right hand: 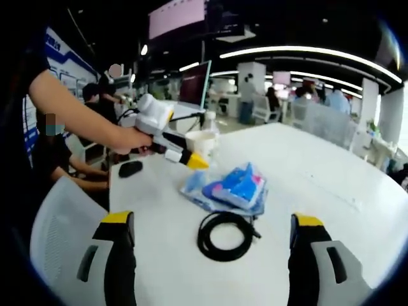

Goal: Arrange the tabletop items into an orderly group along one side of the table until the central work area is clear of visible clutter.

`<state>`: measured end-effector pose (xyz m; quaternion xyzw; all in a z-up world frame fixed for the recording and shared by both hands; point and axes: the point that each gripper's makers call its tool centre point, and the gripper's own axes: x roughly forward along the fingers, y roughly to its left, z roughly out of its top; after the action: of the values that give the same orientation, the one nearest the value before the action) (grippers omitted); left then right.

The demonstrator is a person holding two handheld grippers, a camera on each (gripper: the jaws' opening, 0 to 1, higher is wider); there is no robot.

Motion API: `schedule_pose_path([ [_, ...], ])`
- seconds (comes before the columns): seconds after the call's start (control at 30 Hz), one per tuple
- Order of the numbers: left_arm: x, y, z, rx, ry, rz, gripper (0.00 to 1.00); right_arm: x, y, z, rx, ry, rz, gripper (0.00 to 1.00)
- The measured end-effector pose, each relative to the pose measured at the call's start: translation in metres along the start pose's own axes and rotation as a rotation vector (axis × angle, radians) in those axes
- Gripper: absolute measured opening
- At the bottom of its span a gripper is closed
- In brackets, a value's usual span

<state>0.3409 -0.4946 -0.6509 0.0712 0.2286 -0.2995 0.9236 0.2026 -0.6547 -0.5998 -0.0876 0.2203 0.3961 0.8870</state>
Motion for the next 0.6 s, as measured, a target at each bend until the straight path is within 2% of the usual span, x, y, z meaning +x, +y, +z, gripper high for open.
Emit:
schedule_pose_path([
  [0.6, 0.017, 0.014, 0.005, 0.007, 0.000, 0.016, 0.45, 0.002, -0.005, -0.010, 0.012, 0.026, 0.001, 0.98],
])
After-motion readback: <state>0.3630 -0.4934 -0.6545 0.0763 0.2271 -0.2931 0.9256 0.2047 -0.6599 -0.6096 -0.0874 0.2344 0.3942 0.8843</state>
